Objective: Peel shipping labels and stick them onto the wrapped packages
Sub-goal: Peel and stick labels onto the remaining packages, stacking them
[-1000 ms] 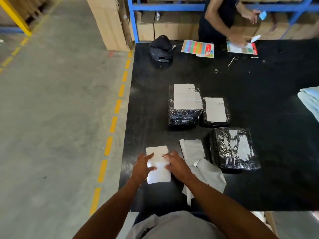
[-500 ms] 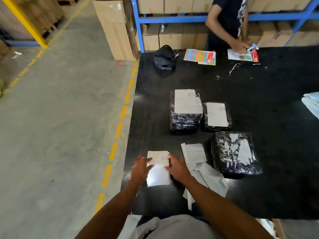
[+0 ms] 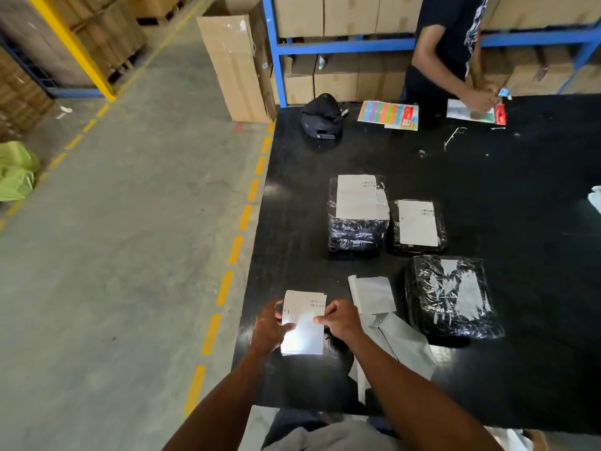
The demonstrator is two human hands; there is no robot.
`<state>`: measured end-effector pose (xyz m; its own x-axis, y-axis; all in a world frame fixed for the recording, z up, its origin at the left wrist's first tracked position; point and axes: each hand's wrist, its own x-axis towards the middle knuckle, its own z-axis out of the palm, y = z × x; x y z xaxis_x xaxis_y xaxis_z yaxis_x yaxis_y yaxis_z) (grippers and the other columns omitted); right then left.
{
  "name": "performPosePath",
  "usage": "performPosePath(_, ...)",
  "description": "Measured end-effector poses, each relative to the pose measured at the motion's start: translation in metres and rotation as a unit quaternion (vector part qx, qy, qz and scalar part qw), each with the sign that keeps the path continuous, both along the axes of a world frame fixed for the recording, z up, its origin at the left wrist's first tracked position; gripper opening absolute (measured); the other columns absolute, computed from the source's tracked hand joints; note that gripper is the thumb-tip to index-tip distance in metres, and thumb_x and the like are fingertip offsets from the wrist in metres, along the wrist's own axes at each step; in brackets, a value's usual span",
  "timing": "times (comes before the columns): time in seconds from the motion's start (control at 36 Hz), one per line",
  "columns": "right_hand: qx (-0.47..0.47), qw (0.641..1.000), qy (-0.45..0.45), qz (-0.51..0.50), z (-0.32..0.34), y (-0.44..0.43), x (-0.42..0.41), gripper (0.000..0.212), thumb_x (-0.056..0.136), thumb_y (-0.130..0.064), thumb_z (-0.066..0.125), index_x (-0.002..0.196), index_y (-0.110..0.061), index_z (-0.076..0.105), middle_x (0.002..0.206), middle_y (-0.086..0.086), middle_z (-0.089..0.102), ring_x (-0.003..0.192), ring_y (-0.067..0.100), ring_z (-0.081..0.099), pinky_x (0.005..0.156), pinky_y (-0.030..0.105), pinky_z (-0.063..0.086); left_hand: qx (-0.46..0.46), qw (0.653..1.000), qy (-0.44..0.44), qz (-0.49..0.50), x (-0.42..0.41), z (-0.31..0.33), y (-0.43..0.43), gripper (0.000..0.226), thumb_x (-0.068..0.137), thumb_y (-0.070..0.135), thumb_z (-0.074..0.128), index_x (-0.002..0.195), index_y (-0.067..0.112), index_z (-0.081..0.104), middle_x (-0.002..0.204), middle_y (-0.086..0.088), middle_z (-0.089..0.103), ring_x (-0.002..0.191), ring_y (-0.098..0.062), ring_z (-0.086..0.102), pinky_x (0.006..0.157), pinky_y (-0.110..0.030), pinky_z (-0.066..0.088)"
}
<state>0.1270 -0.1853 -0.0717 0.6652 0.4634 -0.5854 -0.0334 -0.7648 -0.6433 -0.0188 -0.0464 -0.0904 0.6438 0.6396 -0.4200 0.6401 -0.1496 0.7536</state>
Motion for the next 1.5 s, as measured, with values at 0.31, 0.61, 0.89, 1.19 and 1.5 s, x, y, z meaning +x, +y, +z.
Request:
performPosePath(0.31, 0.021, 0.999, 0.011, 0.041, 0.012, -0.005, 0.02, 0.027, 0.077, -0.022, 0.087, 0.064, -0.017, 0.064, 0.091, 0.005, 0.076, 0.089, 0.022, 0.072, 0.081, 0.032, 0.055, 0.043, 0.998, 0.033, -0.015, 0.009, 0.019, 0.005, 0.061, 0.087, 0.032, 0.077, 0.139, 0.022, 0.046, 0.141, -0.006, 0.054, 0.117, -0.026, 0.063, 0.097, -0.038, 0.057)
performPosePath(0.61, 0.181, 0.971, 0.097, 0.124, 0.097, -0.043, 0.041, 0.012, 0.087, -0.01, 0.079, 0.091, -0.022, 0.079, 0.11, -0.002, 0.078, 0.101, 0.013, 0.074, 0.087, 0.024, 0.058, -0.285, 0.954, -0.056, -0.072, 0.051, 0.116, 0.001, 0.052, 0.09, 0.058, 0.063, 0.119, 0.015, 0.069, 0.115, -0.008, 0.073, 0.114, -0.033, 0.064, 0.101, -0.04, 0.048)
performPosePath(0.89, 0.228, 0.966, 0.102, 0.074, 0.152, -0.07, 0.101, 0.019, 0.095, -0.019, 0.07, 0.108, -0.004, 0.068, 0.1, 0.009, 0.079, 0.092, 0.028, 0.077, 0.088, 0.042, 0.058, -0.214, 0.963, -0.114, -0.113, 0.095, 0.154, -0.006, 0.032, 0.083, 0.014, 0.08, 0.113, 0.004, 0.072, 0.113, -0.008, 0.077, 0.108, -0.027, 0.072, 0.101, -0.05, 0.053)
performPosePath(1.19, 0.226, 0.96, 0.09, 0.141, 0.18, -0.085, 0.139, 0.018, 0.102, -0.015, 0.061, 0.108, 0.001, 0.067, 0.099, 0.015, 0.078, 0.093, 0.028, 0.077, 0.081, 0.034, 0.057, -0.23, 0.958, -0.075, -0.151, 0.12, 0.177, -0.023, 0.035, 0.087, 0.015, 0.076, 0.122, 0.01, 0.07, 0.12, -0.008, 0.074, 0.115, -0.028, 0.068, 0.1, -0.049, 0.054)
performPosePath(1.5, 0.236, 0.952, 0.105, 0.161, 0.19, -0.101, 0.159, 0.021, 0.099, -0.013, 0.064, 0.103, 0.007, 0.069, 0.1, 0.018, 0.077, 0.096, 0.031, 0.076, 0.09, 0.04, 0.061, -0.211, 0.963, -0.089, -0.146, 0.14, 0.182, -0.037, 0.034, 0.087, 0.009, 0.076, 0.12, 0.006, 0.071, 0.119, -0.01, 0.074, 0.114, -0.028, 0.069, 0.098, -0.045, 0.055)
